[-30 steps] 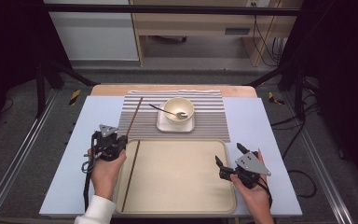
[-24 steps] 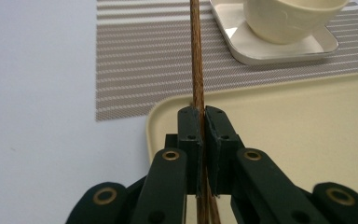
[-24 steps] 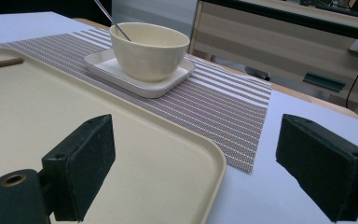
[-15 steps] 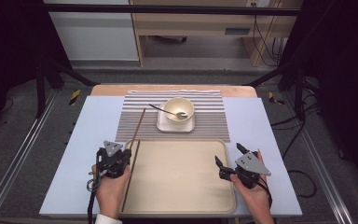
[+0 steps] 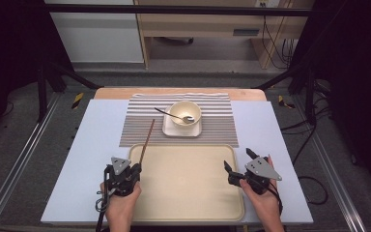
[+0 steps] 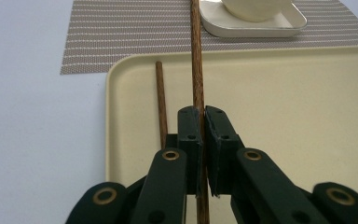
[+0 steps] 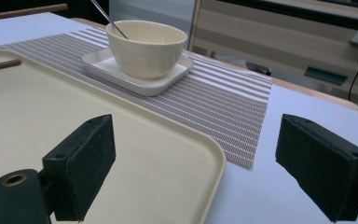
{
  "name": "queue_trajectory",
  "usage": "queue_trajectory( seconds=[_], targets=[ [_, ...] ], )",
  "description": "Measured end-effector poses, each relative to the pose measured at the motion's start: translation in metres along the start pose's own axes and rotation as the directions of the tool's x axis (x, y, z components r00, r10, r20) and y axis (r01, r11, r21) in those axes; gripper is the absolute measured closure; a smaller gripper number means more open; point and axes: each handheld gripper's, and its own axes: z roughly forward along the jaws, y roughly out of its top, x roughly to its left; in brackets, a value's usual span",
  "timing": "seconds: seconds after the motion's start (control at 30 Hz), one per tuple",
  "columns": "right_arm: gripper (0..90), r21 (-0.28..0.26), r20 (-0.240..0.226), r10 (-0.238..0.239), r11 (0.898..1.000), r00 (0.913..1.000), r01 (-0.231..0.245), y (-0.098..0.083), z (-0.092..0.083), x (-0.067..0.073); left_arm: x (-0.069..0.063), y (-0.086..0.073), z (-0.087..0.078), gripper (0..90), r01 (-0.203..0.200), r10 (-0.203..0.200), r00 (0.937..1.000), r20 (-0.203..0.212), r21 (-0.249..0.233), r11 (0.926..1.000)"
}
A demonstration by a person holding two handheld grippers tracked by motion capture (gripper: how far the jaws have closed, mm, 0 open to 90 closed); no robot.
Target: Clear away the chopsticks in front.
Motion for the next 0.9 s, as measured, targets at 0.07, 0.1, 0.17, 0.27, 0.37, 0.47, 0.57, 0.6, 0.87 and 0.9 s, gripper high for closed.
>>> queue_trajectory(
  seconds=[0.07, 0.1, 0.17, 0.27, 0.37, 0.47, 0.57, 0.6, 0.87, 0.9],
  targets=[
    [12.3, 0.000, -0.004, 0.000, 1.000, 1.0000, 0.000, 0.000, 0.000, -0.001, 0.000, -0.003, -0.002, 85.3, 0.016, -0.016, 0.9999, 0.001, -0.007, 0.9998],
    [12.3, -0.003, -0.006, 0.002, 1.000, 1.0000, -0.002, 0.000, 0.000, -0.001, 0.000, -0.004, -0.003, 85.3, 0.023, -0.023, 0.9997, 0.003, -0.010, 0.9997],
    [12.3, -0.002, -0.009, 0.002, 1.000, 1.0000, -0.002, 0.000, 0.000, -0.001, 0.000, -0.006, -0.004, 85.3, 0.027, -0.027, 0.9996, 0.004, -0.014, 0.9995],
    [12.4, 0.009, -0.005, 0.001, 1.000, 1.0000, -0.001, -0.001, 0.001, 0.000, -0.001, -0.008, -0.005, 85.3, 0.044, -0.044, 0.9989, 0.014, -0.018, 0.9989],
    [12.6, 0.015, -0.008, 0.005, 1.000, 1.0000, -0.005, -0.001, 0.001, 0.000, -0.004, -0.011, -0.008, 85.3, 0.043, -0.043, 0.9990, 0.012, -0.018, 0.9989],
    [12.6, 0.007, -0.006, 0.005, 1.000, 1.0000, -0.005, 0.000, 0.001, 0.001, -0.006, -0.014, -0.008, 85.3, 0.050, -0.050, 0.9986, 0.018, -0.016, 0.9986],
    [12.6, 0.010, 0.001, 0.006, 1.000, 1.0000, -0.006, 0.000, 0.001, 0.002, -0.008, -0.019, -0.010, 85.4, 0.067, -0.066, 0.9975, 0.024, -0.028, 0.9974],
    [12.5, 0.011, 0.006, 0.001, 1.000, 1.0000, -0.001, 0.000, 0.001, 0.002, -0.008, -0.022, -0.011, 85.3, 0.080, -0.079, 0.9966, 0.022, -0.036, 0.9962],
    [12.3, 0.016, 0.014, 0.001, 1.000, 0.9999, -0.002, 0.000, 0.002, 0.001, -0.011, -0.038, -0.018, 85.3, 0.106, -0.105, 0.9941, 0.025, -0.035, 0.9937],
    [12.4, 0.013, 0.023, -0.001, 1.000, 0.9997, 0.001, 0.000, 0.002, 0.000, -0.012, -0.040, -0.018, 85.3, 0.112, -0.111, 0.9932, 0.034, -0.030, 0.9932]
  ],
)
